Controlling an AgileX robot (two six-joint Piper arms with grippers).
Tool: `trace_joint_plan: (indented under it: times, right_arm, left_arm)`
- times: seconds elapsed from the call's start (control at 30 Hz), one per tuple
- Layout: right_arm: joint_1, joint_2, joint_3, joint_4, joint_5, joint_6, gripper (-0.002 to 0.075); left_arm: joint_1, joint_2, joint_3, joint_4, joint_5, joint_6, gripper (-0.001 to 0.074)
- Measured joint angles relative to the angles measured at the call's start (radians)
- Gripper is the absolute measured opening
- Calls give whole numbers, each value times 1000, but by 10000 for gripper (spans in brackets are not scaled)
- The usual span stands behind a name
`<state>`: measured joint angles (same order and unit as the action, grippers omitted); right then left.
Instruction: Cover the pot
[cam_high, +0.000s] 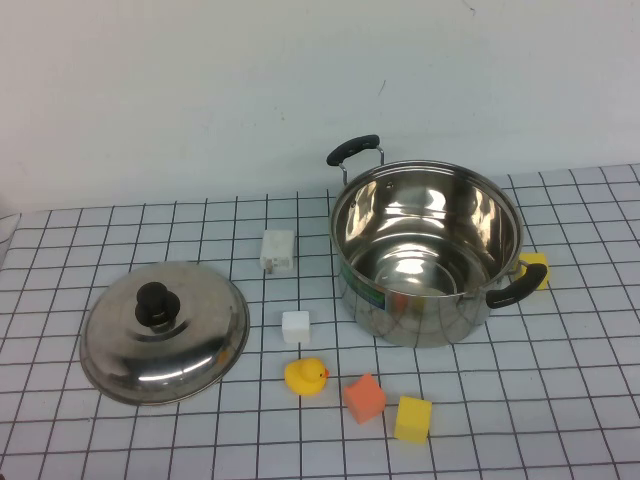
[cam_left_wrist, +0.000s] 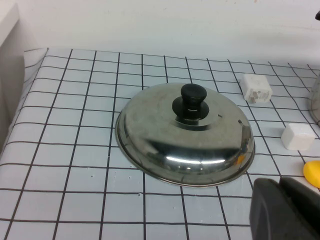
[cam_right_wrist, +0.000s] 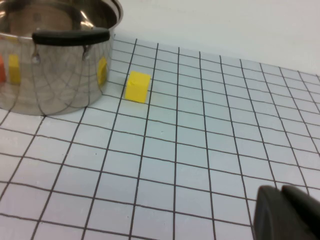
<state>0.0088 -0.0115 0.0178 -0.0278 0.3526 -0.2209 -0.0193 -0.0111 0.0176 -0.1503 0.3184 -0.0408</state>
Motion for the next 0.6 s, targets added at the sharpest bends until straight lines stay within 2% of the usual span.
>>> trace_joint_plan:
  times: [0.6]
  right_arm:
    - [0, 0, 0, 6, -2, -10, 9]
  left_arm:
    - [0, -2, 0, -2, 2, 0, -1]
